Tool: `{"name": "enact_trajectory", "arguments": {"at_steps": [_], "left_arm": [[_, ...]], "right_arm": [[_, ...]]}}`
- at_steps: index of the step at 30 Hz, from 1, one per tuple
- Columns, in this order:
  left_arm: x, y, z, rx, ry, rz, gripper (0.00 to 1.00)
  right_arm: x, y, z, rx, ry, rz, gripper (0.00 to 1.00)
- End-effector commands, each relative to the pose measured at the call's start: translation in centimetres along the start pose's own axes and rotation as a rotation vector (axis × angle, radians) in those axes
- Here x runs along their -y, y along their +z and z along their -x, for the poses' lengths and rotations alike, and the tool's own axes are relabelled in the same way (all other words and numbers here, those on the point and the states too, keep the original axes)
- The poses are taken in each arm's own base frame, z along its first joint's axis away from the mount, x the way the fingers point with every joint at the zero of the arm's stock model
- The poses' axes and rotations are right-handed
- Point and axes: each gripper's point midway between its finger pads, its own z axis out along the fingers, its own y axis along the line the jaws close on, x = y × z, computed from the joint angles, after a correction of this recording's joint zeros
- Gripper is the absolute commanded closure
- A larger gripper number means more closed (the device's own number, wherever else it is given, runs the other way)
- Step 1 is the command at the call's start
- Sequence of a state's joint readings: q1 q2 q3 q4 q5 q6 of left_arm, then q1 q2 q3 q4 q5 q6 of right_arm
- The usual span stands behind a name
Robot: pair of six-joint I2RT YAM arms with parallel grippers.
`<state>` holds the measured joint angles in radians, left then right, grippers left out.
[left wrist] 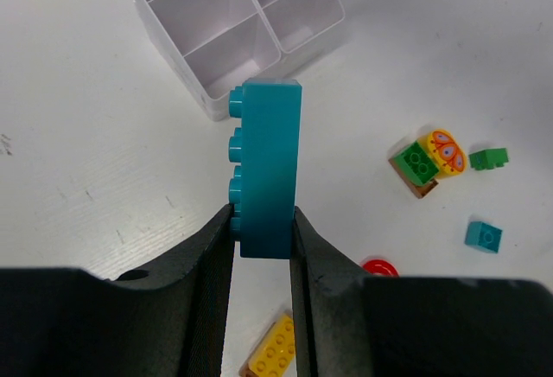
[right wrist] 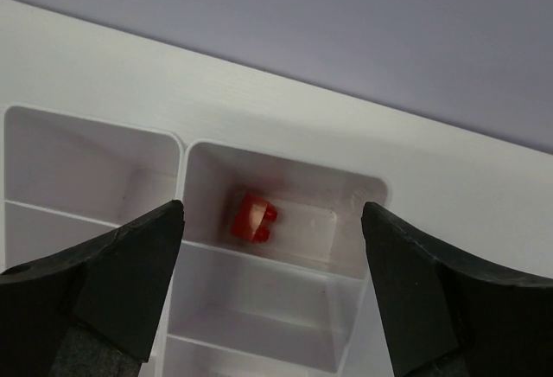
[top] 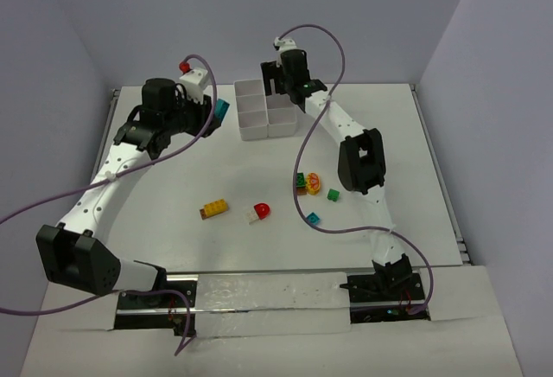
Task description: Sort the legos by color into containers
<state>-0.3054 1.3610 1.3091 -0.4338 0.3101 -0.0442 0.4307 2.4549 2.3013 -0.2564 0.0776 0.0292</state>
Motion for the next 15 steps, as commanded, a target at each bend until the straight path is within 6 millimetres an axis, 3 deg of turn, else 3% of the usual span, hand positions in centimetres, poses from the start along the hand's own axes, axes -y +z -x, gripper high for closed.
{"name": "enact_trajectory", "arguments": {"at_steps": [1,2,3,5,7,8,9,15], "left_arm": [[-1.8,0.8,2.5,0.033,0.113,0.054,1.0],[-2.4,0.9,3.3,0.031,0.158,0.08,1.0],[-2.9,1.8,3.0,0.001,0.183,0.078,1.0],[-3.6,2.5,4.5,0.005,0.259,0.089,1.0],[-4.9,4.1,5.7,-0.009,0.347,0.114,1.0],[-5.6,5.4,6.5,-0.025,0.385,0.116,1.0],[-5.9,5.9,6.0,-0.067,0.424,0.106,1.0],[-8.1,11.7,6.7,-0.124,0.614,0.063,1.0]], "right_arm": [[-2.0,-5.1,7.1,0.123,0.046,0.059,0.08],[-2.2,-6.8,8.4,0.142,0.063,0.075,0.08],[-2.2,-7.8,8.9,0.15,0.074,0.08,0.07],[-1.9,-10.2,9.5,0.151,0.094,0.097,0.05],[-1.0,-13.8,11.4,0.172,0.121,0.131,0.04],[-0.7,-14.9,11.2,0.157,0.133,0.149,0.04],[-0.3,-16.4,11.8,0.155,0.148,0.156,0.04],[4.9,-21.8,9.9,0.09,0.191,0.157,0.01]]}}
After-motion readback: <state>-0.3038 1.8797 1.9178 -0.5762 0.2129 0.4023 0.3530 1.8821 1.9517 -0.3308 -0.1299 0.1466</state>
